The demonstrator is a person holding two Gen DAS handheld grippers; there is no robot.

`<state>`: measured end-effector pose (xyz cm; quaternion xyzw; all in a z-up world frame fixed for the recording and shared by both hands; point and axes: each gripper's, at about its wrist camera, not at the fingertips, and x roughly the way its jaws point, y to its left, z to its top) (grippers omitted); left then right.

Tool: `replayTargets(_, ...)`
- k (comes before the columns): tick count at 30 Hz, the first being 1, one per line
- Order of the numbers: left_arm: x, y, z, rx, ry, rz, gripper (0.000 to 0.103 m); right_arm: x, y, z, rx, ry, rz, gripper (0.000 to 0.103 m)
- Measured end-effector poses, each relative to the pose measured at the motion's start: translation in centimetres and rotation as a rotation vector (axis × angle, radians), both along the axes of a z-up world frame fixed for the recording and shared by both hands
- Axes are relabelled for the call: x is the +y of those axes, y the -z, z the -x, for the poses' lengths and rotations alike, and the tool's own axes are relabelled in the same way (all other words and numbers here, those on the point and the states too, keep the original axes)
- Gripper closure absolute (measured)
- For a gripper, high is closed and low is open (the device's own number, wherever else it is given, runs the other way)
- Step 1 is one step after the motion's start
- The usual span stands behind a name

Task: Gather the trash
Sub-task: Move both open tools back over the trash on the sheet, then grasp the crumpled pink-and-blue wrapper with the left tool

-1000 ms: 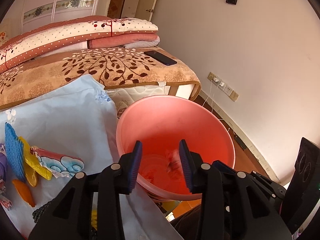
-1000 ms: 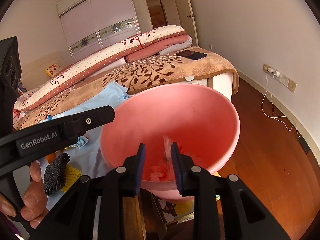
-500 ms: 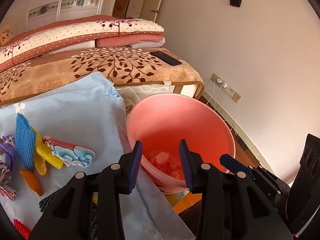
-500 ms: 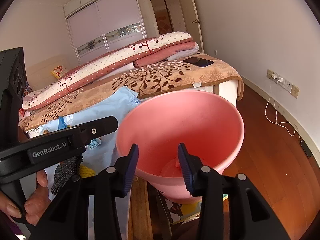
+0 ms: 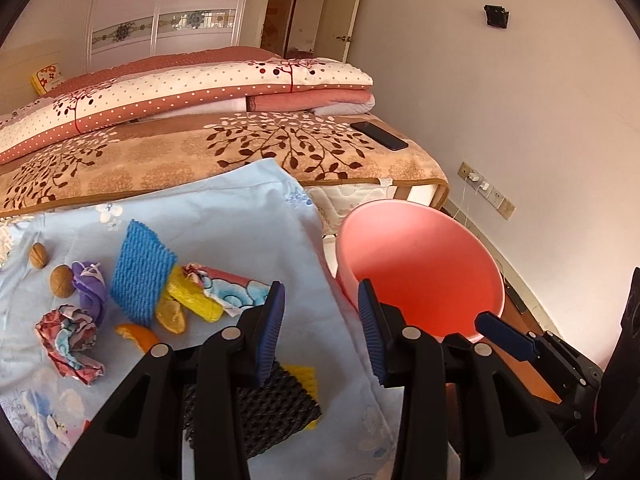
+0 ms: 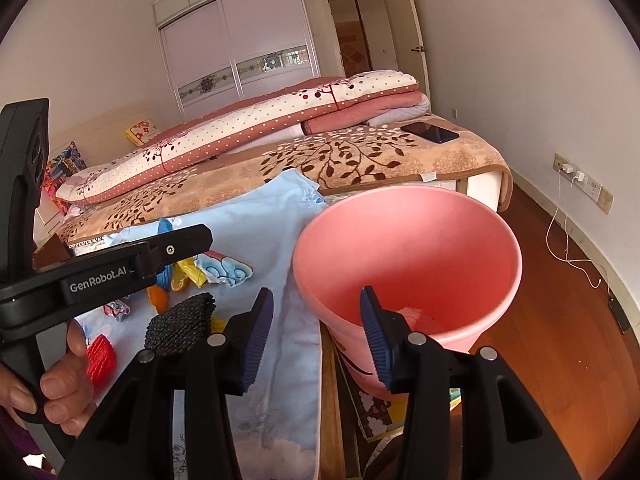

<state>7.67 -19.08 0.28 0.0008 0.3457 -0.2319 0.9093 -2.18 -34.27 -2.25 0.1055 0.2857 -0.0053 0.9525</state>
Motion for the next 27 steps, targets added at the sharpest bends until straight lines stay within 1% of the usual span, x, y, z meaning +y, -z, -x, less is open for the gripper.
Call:
replayTargets(6,3.4,-0.1,0.3,-0.012,-0.066,-0.018,0.065,1.6,-0.2,-0.1,0.004,-0.035,0.009,0.057)
replayTargets(11,6.5,0.3,0.6,-0.019,-0.111,-0.031,0.065,2.7,-0.1,-0.5,0.016,-0.067,0.015,0.056)
replayTargets(20,12.6,2.0,0.6,0.024,-0.295,-0.037,0.065,4.3,0.6,-1.8,0.038,-0.13,0.005,0.055)
replayTargets(27,15.0,3.0,-0.6,0.047,-0.401,-0.067,0.065,5.5,1.2,-2.6,0.058,-0.168,0.002,0.055)
